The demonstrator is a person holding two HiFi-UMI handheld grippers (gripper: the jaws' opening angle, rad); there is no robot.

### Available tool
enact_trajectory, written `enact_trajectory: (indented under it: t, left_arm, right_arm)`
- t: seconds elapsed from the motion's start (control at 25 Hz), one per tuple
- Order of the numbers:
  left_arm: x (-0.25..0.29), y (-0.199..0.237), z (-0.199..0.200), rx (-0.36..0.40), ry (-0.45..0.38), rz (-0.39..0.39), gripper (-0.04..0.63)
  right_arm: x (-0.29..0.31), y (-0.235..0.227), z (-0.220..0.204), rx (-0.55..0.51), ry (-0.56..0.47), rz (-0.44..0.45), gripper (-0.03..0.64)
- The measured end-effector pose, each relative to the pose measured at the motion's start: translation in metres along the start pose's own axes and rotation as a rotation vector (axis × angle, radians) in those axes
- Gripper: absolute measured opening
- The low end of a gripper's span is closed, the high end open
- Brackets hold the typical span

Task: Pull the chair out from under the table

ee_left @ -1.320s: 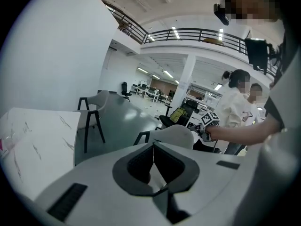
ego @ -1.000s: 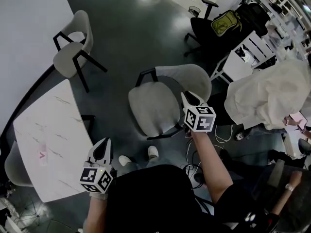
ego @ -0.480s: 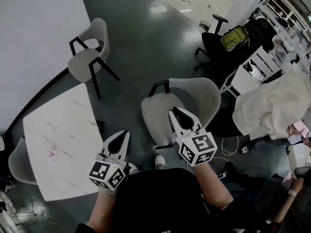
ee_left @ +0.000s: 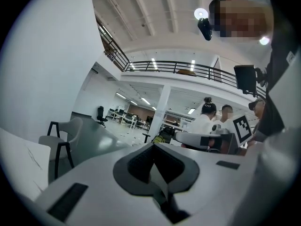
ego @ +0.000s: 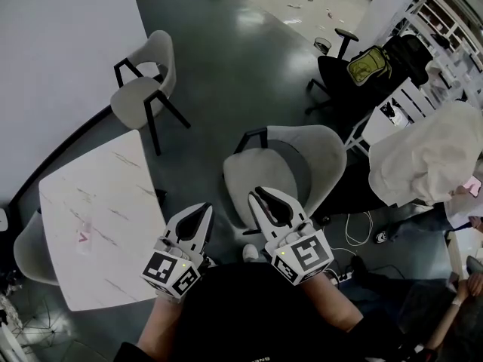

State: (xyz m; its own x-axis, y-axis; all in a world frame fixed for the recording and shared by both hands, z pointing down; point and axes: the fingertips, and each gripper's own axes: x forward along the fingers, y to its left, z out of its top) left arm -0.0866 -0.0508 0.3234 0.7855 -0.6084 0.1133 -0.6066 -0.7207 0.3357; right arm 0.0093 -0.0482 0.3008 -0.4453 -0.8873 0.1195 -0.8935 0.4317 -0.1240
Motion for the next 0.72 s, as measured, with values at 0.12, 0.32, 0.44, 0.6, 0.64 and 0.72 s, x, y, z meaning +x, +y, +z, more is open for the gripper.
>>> enact_trajectory:
  t: [0.12, 0.32, 0.44, 0.6, 0.64, 0.72]
  left_arm:
    - [0.000, -0.004, 0.003, 0.001, -0.013, -0.023, 0.005]
    - [-0.001, -0.007, 0.004, 0.008, -0.014, -0.034, 0.005]
    - [-0.001, -0.008, 0.003, 0.017, -0.005, -0.039, 0.005]
    - [-0.003, -0.008, 0.001, 0.021, -0.001, -0.034, 0.005]
    - [-0.003, -0.008, 0.001, 0.020, -0.001, -0.032, 0.005]
    - [-0.004, -0.008, 0.001, 0.020, -0.002, -0.029, 0.005]
  right_arm:
    - [-0.001, 0.014, 0.002, -0.020, -0.012, 0.031, 0.060]
    - [0.000, 0.024, 0.004, -0.043, -0.020, 0.053, 0.060]
    - [0.001, 0.024, 0.003, -0.043, -0.015, 0.052, 0.060]
    - [0.002, 0.027, -0.003, -0.061, 0.006, 0.054, 0.055]
    - [0.002, 0.028, -0.004, -0.067, 0.010, 0.056, 0.052]
    - [0.002, 0.029, -0.004, -0.067, 0.009, 0.061, 0.051]
